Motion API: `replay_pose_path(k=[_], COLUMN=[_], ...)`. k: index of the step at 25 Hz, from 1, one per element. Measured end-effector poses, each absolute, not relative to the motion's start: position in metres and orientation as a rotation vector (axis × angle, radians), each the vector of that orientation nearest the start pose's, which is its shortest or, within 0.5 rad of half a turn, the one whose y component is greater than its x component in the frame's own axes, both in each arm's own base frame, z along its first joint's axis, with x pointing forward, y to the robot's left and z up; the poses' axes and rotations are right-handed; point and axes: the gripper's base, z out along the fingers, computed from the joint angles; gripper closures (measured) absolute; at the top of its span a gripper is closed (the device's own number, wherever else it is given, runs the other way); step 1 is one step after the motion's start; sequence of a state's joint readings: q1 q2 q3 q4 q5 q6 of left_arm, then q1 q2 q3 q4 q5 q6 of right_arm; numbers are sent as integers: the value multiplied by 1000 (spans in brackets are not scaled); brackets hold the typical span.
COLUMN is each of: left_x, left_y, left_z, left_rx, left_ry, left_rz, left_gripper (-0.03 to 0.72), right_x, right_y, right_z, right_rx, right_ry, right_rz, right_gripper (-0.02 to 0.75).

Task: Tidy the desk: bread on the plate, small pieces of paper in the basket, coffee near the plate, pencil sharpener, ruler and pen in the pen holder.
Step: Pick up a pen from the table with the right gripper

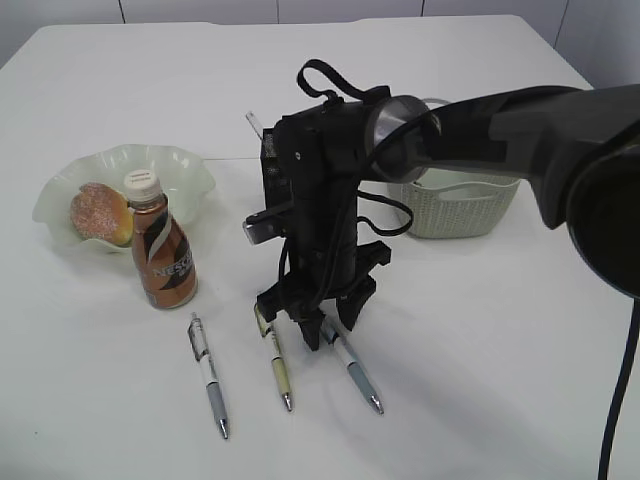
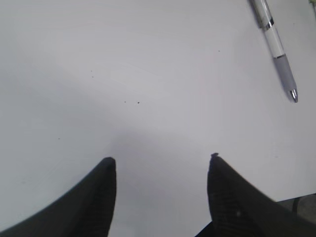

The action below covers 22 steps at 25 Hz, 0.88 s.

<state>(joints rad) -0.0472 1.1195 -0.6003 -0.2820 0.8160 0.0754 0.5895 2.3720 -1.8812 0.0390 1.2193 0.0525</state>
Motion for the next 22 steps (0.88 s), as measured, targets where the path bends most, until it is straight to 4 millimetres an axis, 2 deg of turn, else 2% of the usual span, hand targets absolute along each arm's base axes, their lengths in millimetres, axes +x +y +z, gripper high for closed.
replay_pose_path(k=[12,16,22], left_x=[177,177,177], left_y=[-27,-27,-27], left_z=[225,225,225], left_rx=[-53,-53,-53], left_ry=[2799,2799,2799], left_rz=[-326,-326,-326], left_gripper=[255,255,255], right_x=[384,384,385], right_y=[261,260,260], right_z=[120,118,118], right_rx=[-828,-832,-828], right_ry=[3096,3098,3098], right_rz=[27,16,19], right_gripper=[370,431,567])
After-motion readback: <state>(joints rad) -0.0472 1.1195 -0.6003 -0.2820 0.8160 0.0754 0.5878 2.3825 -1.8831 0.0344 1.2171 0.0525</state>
